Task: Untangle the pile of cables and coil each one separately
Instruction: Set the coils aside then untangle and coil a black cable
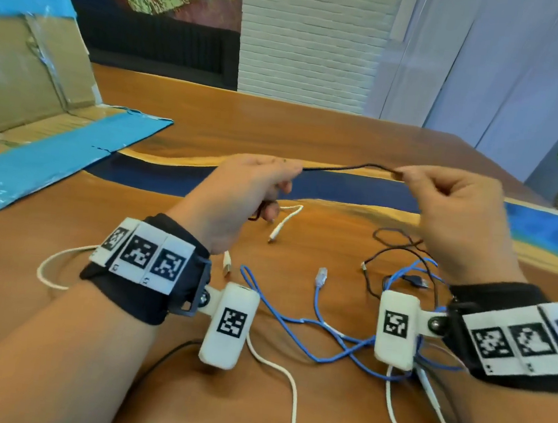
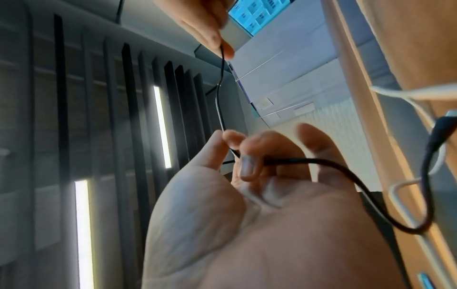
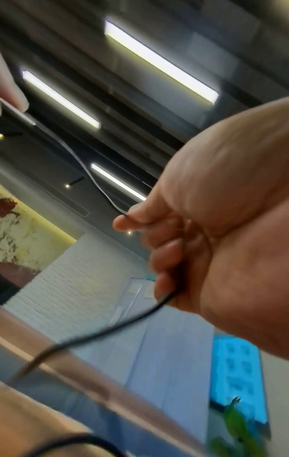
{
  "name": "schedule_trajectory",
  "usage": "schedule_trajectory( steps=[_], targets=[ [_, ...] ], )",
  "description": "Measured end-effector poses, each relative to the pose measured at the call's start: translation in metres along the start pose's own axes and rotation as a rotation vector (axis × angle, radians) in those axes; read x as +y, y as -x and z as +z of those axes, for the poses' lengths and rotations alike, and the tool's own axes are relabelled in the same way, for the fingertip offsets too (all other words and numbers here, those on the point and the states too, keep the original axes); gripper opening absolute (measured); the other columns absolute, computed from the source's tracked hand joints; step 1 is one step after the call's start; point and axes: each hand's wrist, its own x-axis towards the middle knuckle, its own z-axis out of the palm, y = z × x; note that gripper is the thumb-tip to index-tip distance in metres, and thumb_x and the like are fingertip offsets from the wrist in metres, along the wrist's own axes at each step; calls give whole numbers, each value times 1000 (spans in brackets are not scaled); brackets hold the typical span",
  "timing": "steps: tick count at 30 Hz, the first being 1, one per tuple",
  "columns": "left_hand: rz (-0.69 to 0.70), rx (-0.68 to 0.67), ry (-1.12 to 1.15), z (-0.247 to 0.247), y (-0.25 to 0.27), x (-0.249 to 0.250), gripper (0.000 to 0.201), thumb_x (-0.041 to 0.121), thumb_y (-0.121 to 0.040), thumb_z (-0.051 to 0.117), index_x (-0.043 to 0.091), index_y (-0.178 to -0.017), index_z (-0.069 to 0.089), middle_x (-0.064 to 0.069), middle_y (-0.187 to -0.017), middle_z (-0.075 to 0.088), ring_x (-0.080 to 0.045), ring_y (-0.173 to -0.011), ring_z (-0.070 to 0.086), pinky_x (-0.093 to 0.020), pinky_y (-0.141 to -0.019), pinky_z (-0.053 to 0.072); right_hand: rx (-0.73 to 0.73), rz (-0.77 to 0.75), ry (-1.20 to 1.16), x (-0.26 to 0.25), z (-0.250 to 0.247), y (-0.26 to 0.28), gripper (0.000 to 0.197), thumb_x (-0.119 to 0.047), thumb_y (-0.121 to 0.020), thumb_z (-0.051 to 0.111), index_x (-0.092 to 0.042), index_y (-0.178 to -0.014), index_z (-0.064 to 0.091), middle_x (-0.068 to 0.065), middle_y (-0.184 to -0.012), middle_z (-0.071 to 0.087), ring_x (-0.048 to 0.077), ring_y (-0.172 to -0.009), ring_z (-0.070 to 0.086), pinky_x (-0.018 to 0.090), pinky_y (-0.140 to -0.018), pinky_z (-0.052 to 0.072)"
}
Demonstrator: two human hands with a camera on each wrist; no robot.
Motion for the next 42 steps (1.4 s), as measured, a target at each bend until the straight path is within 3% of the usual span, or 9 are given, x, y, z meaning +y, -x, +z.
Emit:
schedule_trajectory(
  steps=[3,6,10,13,18,23,27,32,42],
  targets=[
    [74,-11,-170,2,1,-2,38,37,-99,63,7,-77,65,5,-55,38,-14,-52,38,-33,-60,40,-248,20,337,4,10,3,40,-10,-98,52,-37,-115,75,-16,-127,67,7,-127,56,33,-109,43],
    [126,-68,-289,6,4,-4,36,42,-96,66,14,-75,74,-9,-63,43,-22,-60,39,-36,-61,36,-378,-50,348,-5,20,12,52,-13,-93,51,-41,-136,61,-21,-141,58,1,-133,49,50,-121,29],
    [148,-72,-303,7,5,-4,37,44,-97,65,15,-75,73,-9,-66,45,-21,-61,41,-36,-63,36,-485,-74,91,-20,33,26,28,-26,-98,62,-32,-123,71,-5,-96,77,6,-85,70,37,-84,58],
    [39,-72,-259,2,2,-2,47,49,-97,61,7,-77,72,-2,-60,43,-20,-61,43,-36,-64,41,-245,-113,-60,-19,26,19,23,-30,-99,64,-23,-81,77,1,-71,72,15,-50,57,27,-53,49],
    [-76,10,-182,-8,-3,0,44,51,-96,62,13,-75,67,1,-54,42,-17,-58,47,-34,-70,44,204,94,-458,3,-5,-9,28,-28,-100,63,-18,-77,75,-8,-44,38,13,-39,31,30,-47,34],
    [2,51,-56,-7,-3,-2,39,41,-102,57,15,-73,62,-1,-58,26,-17,-50,28,-32,-55,35,33,51,150,8,-5,-4,54,2,-92,48,-30,-131,68,-8,-127,69,-6,-90,59,8,-81,45],
    [41,-52,-124,5,1,-6,41,45,-100,59,20,-68,66,-6,-62,21,-26,-56,13,-30,-49,15,-263,-116,214,-12,17,13,52,-24,-97,60,-42,-145,50,-21,-139,59,-6,-125,52,41,-119,33],
    [-52,-190,-15,9,8,1,46,43,-102,55,19,-63,49,1,-59,19,-18,-52,10,-30,-48,10,-387,-92,8,-26,23,23,13,-28,-97,67,-27,-92,79,-5,-67,72,5,-61,63,21,-60,49],
    [2,-257,764,18,17,17,34,15,-106,36,5,-124,63,4,-70,50,-4,-49,35,-16,-46,34,-449,-84,5,-22,34,25,27,-10,-100,60,-31,-109,76,-5,-77,74,3,-51,55,12,-55,41]
  ],
)
